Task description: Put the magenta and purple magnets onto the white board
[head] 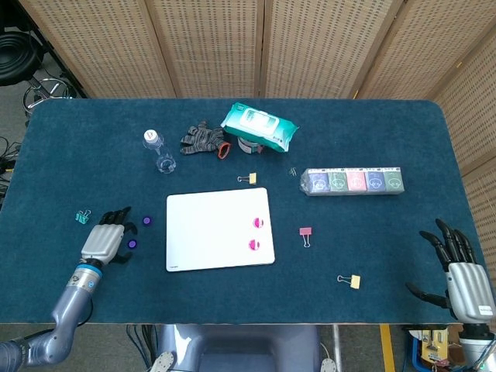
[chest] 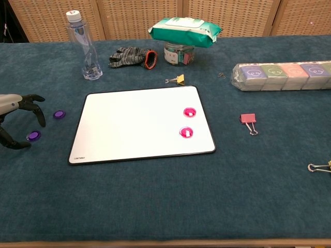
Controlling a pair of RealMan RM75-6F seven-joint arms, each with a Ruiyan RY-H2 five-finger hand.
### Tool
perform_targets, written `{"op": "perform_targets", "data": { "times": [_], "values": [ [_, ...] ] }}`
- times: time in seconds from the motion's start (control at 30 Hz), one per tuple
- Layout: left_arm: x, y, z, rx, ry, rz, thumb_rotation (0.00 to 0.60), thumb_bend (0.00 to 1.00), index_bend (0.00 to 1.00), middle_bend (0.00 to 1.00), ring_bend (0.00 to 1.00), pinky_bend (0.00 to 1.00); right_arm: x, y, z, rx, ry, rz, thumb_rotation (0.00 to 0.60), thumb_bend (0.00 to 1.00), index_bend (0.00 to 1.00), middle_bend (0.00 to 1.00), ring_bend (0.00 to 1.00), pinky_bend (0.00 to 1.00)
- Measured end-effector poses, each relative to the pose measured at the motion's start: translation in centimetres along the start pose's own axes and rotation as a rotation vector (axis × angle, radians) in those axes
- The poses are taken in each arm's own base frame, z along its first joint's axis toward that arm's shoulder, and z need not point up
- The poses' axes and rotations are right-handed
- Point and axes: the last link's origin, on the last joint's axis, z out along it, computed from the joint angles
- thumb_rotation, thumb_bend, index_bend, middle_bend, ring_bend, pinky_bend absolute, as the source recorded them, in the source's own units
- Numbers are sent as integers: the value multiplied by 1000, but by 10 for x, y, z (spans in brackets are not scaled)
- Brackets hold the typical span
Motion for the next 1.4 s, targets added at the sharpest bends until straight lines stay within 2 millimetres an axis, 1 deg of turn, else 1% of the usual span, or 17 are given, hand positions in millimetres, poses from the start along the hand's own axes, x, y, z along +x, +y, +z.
{"op": "perform_targets", "data": {
  "times": [0.17,0.4,0.53,0.67,0.83,1.1,1.4],
  "values": [
    [-1,3,2,-5,-6,0,600,284,395,0,0,0,0,1,0,-4,-1,5,600,0,162,0,0,0],
    [-3,4,4,0,-12,1,600,290,439,0,0,0,1,2,0,-12,2,18,600,0,162,0,0,0],
    [-3,3,5,7,-11,6,600,312,457,0,0,0,2,2,0,-13,1,26,600,0,162,0,0,0],
    [-4,3,6,10,-13,6,600,327,505,0,0,0,2,3,0,-14,2,28,600,0,161,0,0,0],
    [-6,3,6,11,-13,9,600,337,543,0,0,0,2,3,1,-17,2,35,600,0,161,0,0,0],
    [-6,2,7,23,-11,8,600,338,556,0,0,0,3,4,1,-19,5,39,600,0,161,0,0,0],
    [4,3,6,13,11,-19,600,338,556,0,0,0,2,5,1,-23,-1,40,600,0,162,0,0,0]
  ]
}}
